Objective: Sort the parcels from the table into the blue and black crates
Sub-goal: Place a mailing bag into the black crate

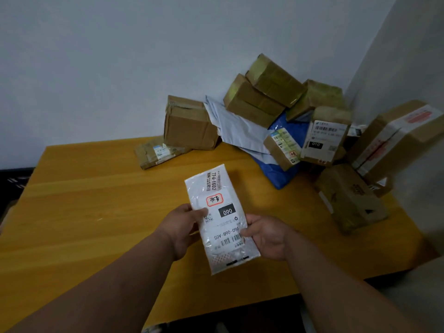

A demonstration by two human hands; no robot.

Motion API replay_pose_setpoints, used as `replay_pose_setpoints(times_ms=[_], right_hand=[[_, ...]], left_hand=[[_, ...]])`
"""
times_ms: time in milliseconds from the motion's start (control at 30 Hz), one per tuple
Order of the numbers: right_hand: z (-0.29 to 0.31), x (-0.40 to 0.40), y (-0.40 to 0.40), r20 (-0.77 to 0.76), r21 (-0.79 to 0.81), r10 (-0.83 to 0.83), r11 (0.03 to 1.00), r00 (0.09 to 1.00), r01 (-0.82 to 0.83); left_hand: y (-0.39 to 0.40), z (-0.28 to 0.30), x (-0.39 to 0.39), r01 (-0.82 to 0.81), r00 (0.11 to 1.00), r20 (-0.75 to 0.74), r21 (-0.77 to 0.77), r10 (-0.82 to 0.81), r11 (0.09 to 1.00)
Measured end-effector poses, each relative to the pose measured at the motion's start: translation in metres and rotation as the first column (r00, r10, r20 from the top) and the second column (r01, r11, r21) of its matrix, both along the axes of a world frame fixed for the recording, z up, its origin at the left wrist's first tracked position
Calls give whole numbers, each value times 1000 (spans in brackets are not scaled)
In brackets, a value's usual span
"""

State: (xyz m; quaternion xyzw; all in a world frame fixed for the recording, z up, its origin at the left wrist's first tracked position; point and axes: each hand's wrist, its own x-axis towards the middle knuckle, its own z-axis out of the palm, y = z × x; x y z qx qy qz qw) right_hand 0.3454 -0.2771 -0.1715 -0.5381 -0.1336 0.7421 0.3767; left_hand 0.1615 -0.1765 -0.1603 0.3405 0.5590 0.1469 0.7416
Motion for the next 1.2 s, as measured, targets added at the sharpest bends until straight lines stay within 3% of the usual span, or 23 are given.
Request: replay_pose_setpoints(times_ms=[200, 433, 533, 667, 933, 1033, 1200], right_hand=[[4, -17, 8, 22, 26, 19, 999, 1000, -19], [7, -38, 22, 148, 54, 63, 996, 987, -72], [9, -48, 26, 230, 21, 146, 988, 962, -155], [9, -70, 32, 350, -74, 293, 956, 890, -285], [2, -178, 68, 574, -173, 331, 943, 749, -284], [-1, -248, 94, 642, -146, 299, 952, 705, -271], [-6, -371, 140, 826, -22, 260, 902, 499, -432]], left_hand=[[1, 7, -18, -105, 994, 22, 84, 104, 991], [2, 9, -43, -158, 986, 65, 100, 152, 982], [11, 11, -63, -279, 959, 88, 116, 270, 953], [24, 12, -99, -380, 925, 64, 179, 374, 908], [37, 6, -227, -297, 936, -86, 332, 342, 895], [49, 3, -302, -300, 907, -166, 392, 387, 870], [69, 0, -419, -282, 848, -271, 498, 456, 820]])
